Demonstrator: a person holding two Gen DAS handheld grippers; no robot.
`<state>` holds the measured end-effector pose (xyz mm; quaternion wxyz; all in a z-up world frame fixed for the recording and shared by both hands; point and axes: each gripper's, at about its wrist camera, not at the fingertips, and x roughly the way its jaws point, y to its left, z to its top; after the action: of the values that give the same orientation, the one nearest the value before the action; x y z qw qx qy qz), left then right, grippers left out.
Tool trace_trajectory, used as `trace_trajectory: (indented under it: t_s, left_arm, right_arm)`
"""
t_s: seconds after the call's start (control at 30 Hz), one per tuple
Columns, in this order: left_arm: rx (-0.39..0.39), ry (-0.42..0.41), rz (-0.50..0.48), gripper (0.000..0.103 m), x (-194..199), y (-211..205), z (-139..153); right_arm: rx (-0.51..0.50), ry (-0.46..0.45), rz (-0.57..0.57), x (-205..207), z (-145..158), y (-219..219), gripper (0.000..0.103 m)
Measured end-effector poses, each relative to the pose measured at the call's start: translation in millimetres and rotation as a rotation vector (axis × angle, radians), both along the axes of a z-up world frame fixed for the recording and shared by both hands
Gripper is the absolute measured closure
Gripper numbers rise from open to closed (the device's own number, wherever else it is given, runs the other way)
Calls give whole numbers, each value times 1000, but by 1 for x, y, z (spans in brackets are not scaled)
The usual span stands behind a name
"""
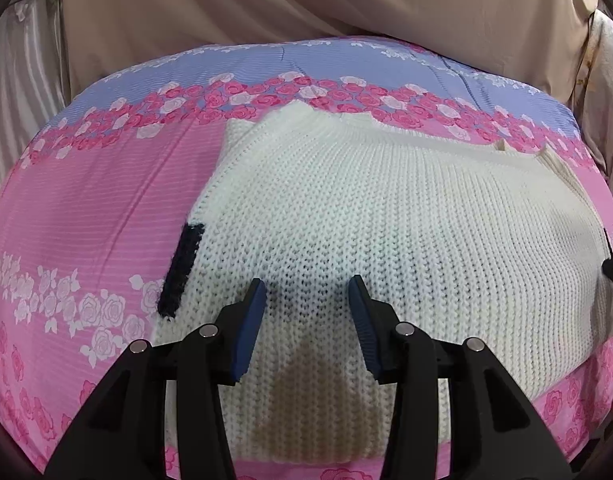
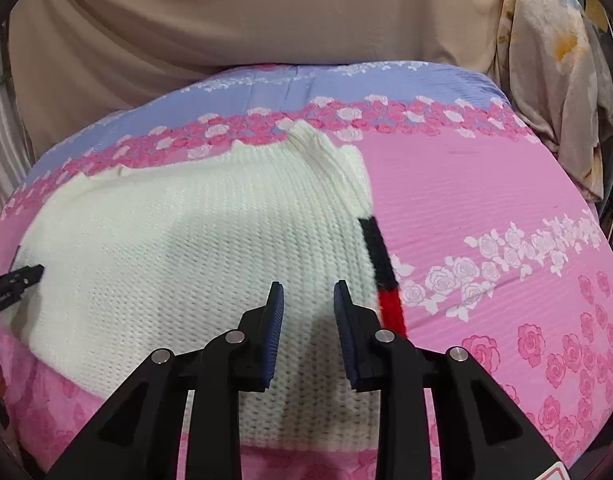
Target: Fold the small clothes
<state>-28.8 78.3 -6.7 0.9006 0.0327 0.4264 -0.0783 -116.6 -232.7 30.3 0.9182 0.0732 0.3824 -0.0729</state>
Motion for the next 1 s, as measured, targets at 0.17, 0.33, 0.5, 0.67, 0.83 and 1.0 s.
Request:
trace_trajectory:
  t_s: [0.17,0.33,0.5,0.67,0.83,1.0]
  left_arm:
    - [2,-8,7,61,-1,-1,-1]
    - [-13,-3,9,61,-2,0,-1]
    - [-73,5,12,61,-11,11,7]
    - [-149,-57,66,35,-23,43,32]
    - [-182,-33,152,17,5,70,24]
    - [-363,123,148,18,32,79,-13]
  right_arm:
    - [46,-23,186,24,15,54,74]
    - [72,-5,294,61,9,103,74]
    - [43,80,309,91,-20,128,74]
    - [24,64,319,93,-28,127,73]
    - [19,54,324,95,-30,127,71]
    - [33,45,327,95,-30,125,70]
